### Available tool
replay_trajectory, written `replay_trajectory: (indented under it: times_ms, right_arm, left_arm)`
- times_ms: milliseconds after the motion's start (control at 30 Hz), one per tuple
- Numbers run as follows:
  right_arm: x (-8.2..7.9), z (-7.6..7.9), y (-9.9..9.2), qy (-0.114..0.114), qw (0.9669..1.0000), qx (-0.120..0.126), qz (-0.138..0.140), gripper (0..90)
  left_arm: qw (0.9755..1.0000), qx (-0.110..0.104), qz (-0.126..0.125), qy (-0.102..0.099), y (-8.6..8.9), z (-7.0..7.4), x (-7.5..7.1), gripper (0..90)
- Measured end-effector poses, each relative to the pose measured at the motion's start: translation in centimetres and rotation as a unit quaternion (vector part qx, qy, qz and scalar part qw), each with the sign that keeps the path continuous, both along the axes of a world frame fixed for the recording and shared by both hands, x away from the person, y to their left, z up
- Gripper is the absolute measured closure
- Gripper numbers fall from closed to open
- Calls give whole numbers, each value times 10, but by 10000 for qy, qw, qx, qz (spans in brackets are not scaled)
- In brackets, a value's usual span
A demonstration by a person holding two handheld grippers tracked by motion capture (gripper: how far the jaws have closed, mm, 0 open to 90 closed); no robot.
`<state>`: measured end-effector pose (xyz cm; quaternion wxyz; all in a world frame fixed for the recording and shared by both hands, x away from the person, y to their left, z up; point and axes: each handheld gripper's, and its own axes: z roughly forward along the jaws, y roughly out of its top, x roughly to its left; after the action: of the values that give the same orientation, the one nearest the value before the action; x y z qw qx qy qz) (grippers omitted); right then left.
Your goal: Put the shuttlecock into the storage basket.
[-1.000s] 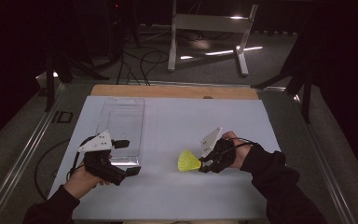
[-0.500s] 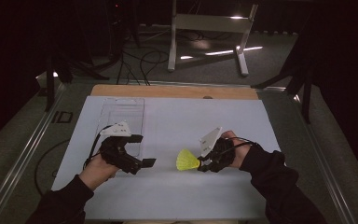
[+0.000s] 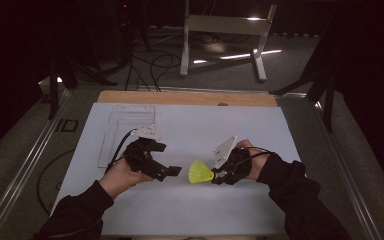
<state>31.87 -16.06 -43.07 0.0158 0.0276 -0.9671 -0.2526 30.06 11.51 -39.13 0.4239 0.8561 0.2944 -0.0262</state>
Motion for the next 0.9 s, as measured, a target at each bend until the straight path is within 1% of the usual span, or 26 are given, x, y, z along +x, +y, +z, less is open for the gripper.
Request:
replay_trajectory:
  times_ms: [67, 133, 167, 200, 267, 300, 333, 367, 400, 467, 500, 533, 567, 600, 633, 667, 700, 733, 900]
  right_arm:
    - [0, 0, 1, -11, 10000, 11, 33, 655]
    - [0, 0, 1, -1, 10000, 10, 31, 655]
    - [-1, 0, 2, 4, 10000, -6, 17, 655]
    - [-1, 0, 2, 8, 10000, -5, 19, 655]
    - [-1, 0, 2, 13, 10000, -9, 37, 655]
    - [-1, 0, 2, 15, 10000, -8, 36, 655]
    - [0, 0, 2, 19, 10000, -16, 37, 655]
    - [0, -1, 3, 12, 10000, -19, 40, 656]
    - [0, -1, 3, 7, 10000, -30, 49, 656]
    - [0, -1, 3, 9, 10000, -15, 61, 655]
    - [-1, -1, 3, 11, 10000, -25, 54, 656]
    - [-1, -1, 4, 6, 10000, -35, 62, 655]
    - [0, -1, 4, 4, 10000, -31, 71, 655]
    - [-1, -1, 4, 24, 10000, -26, 77, 656]
    - [-1, 0, 5, 27, 10000, -19, 76, 655]
    - [-1, 0, 5, 27, 10000, -19, 76, 655]
    - [-1, 0, 5, 36, 10000, -20, 85, 655]
    - [-1, 0, 5, 19, 10000, -16, 96, 656]
    - [-1, 0, 5, 34, 9999, 19, 116, 656]
  left_arm:
    - [10000, 68, -17, 71, -5, 0, 1, 24]
    - [9996, 165, 14, 230, -9, -2, 5, 50]
    - [9994, 177, 24, 302, -11, -3, 6, 57]
    - [9991, 230, 27, 363, -12, -4, 7, 90]
    - [9981, 407, 69, 461, -16, -7, 10, 161]
    - [9976, 440, 79, 521, -17, -8, 11, 161]
    - [9971, 487, 10, 587, -19, -9, 13, 182]
    - [9965, 511, -17, 660, -21, -10, 14, 213]
    - [9962, 522, 12, 693, -23, -10, 14, 226]
    - [9955, 528, -7, 786, -25, -11, 16, 282]
    - [9951, 547, -20, 825, -27, -11, 17, 285]
    - [9946, 606, -52, 835, -29, -11, 18, 307]
    - [9947, 626, -39, 813, -30, -11, 18, 313]
    - [9944, 621, -98, 853, -32, -11, 19, 320]
    - [9941, 660, -122, 854, -33, -10, 20, 348]
    - [9940, 690, -137, 843, -35, -10, 20, 348]
    - [9934, 683, -200, 903, -36, -11, 21, 351]
    - [9932, 692, -197, 917, -37, -11, 22, 374]
    - [9923, 705, -220, 994, -43, -16, 27, 421]
